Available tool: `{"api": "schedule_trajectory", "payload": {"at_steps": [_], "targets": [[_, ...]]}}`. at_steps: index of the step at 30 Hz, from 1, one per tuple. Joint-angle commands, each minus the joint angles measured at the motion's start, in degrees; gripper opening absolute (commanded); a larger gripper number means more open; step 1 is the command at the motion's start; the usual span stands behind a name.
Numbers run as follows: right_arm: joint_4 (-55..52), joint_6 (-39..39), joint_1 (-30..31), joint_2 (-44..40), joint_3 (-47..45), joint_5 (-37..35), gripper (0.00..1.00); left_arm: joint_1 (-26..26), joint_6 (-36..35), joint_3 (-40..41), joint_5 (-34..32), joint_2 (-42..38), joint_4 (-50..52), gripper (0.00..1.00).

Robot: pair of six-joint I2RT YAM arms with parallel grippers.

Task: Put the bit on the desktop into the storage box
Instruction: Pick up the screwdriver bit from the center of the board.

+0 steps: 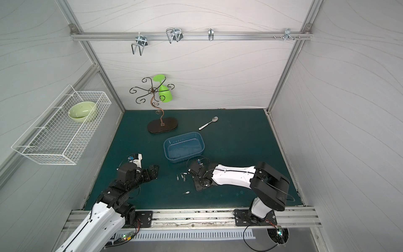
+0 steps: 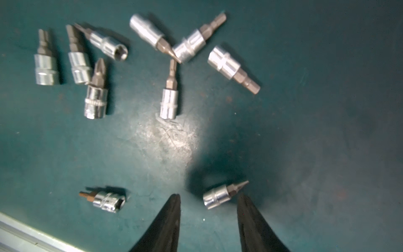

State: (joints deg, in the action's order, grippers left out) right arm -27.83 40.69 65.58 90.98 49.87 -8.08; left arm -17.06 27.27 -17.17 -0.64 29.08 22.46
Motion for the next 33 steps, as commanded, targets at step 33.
{"api": "schedule_trajectory", "payload": {"at_steps": [33], "targets": [[-2.1,-2.4,-2.6,2.1,0.0,-5.1,0.38,-0.3,0.2,-0.3,-0.6,0.7,-3.2,1.0]]}}
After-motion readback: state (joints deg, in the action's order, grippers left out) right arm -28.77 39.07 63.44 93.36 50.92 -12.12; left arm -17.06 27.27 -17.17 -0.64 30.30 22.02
